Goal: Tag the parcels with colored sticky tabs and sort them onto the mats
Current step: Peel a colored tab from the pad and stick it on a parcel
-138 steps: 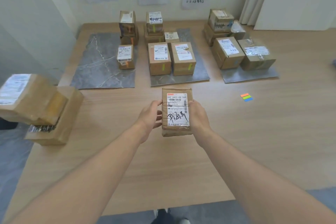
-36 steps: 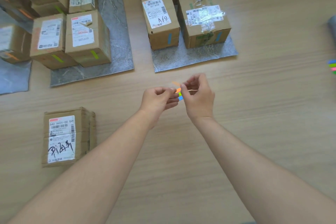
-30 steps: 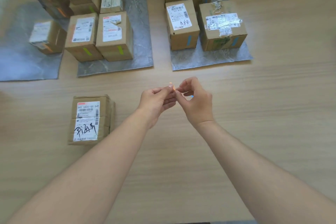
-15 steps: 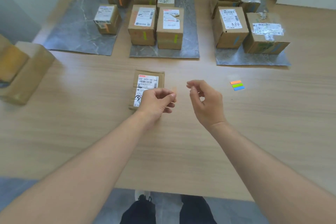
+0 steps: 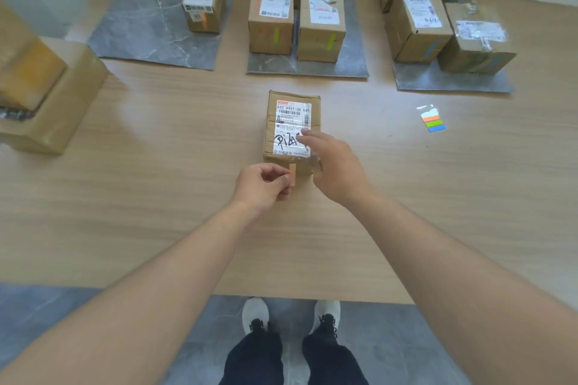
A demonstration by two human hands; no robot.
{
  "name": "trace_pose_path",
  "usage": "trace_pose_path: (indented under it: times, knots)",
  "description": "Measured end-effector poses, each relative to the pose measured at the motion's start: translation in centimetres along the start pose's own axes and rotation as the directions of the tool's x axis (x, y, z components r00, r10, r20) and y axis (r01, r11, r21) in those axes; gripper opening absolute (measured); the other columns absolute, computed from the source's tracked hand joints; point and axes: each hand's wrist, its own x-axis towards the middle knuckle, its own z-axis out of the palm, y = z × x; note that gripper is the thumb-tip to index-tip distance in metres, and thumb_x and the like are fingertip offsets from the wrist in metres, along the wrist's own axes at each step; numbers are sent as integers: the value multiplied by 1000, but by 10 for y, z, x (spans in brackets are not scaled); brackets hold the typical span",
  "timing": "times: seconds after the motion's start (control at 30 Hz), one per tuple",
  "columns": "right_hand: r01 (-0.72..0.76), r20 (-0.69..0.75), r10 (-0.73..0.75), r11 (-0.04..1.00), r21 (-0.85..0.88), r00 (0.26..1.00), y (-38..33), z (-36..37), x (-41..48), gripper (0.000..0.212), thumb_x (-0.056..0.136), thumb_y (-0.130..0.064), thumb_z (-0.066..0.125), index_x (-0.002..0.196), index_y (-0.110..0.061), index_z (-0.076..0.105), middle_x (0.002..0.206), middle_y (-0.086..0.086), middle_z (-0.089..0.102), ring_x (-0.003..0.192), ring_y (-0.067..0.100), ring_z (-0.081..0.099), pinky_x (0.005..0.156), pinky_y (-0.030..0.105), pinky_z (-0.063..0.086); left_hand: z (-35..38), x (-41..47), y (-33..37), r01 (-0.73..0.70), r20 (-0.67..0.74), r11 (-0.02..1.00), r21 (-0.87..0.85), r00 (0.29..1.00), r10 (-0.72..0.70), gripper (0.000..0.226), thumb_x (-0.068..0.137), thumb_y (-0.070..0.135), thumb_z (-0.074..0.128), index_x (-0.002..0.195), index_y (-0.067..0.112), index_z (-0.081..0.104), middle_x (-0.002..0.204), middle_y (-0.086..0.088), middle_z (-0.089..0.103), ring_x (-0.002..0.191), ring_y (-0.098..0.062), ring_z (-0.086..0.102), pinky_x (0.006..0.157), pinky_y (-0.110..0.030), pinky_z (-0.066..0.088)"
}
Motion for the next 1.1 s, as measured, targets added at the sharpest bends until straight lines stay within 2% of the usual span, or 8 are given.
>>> trace_pose_path:
  times: [0.1,0.23,0.33,0.5,0.63,0.77,0.93,1.1]
  knots:
    - [53,145,-33,989,-135,989,7,6,2,59,78,10,52,129,-16,67,138,-5,61,125,25,57,91,43,54,7,8,-18,-3,-11,1000,12,1000,4,19,88,-1,71,77,14,74,71,-12,69,61,-24,62,75,-43,61]
    - [56,145,-41,993,-100,989,12,10,4,45,75,-9,71,121,-12,73,133,-2,65,121,23,60,92,43,54,16,21,-25,-28,-60,999,-43,998,26,18,87,-1,72,76,14,76,67,-8,68,59,-20,61,70,-39,61]
    - [60,82,-53,993,-97,995,12,15,6,34,77,-28,77,108,-14,77,120,-5,69,106,19,65,83,41,57,18,25,-26,-23,-103,993,-112,995,11,10,87,1,73,80,8,75,68,-10,67,60,-19,59,68,-37,60]
    - [31,21,-28,984,-175,999,9,19,9,27,84,-36,79,106,-19,78,122,-12,68,107,16,64,80,37,55,19,30,-32,-7,-149,999,-50,989,0,12,87,2,73,81,12,77,73,-17,72,61,-21,64,76,-50,62]
    - [32,-78,-54,967,-251,995,12,30,8,16,86,-27,75,98,-17,78,119,-11,69,104,22,66,70,37,55,16,30,-29,-15,-142,1000,-6,990,14,13,84,7,75,79,18,78,74,-13,75,60,-20,67,75,-51,61]
    - [84,-230,-165,942,-325,959,17,45,7,12,69,-12,85,76,-11,76,99,-3,74,85,30,69,58,27,44,13,31,-29,-29,-130,998,47,991,35,16,82,13,75,72,25,79,68,-9,73,62,-22,69,75,-51,61]
    - [140,-359,-272,925,-353,893,25,61,12,16,61,-5,84,70,-9,71,90,1,71,80,30,65,65,32,51,8,36,-29,-31,-113,993,117,993,45,7,74,31,72,73,30,79,66,-5,74,71,-32,72,74,-47,62]
    - [145,-450,-294,931,-336,843,32,74,12,22,66,0,79,74,-11,61,91,4,66,82,29,58,72,37,46,-26,38,-36,55,-267,962,269,963,20,25,68,40,63,75,19,76,66,4,73,70,-18,73,78,-39,59]
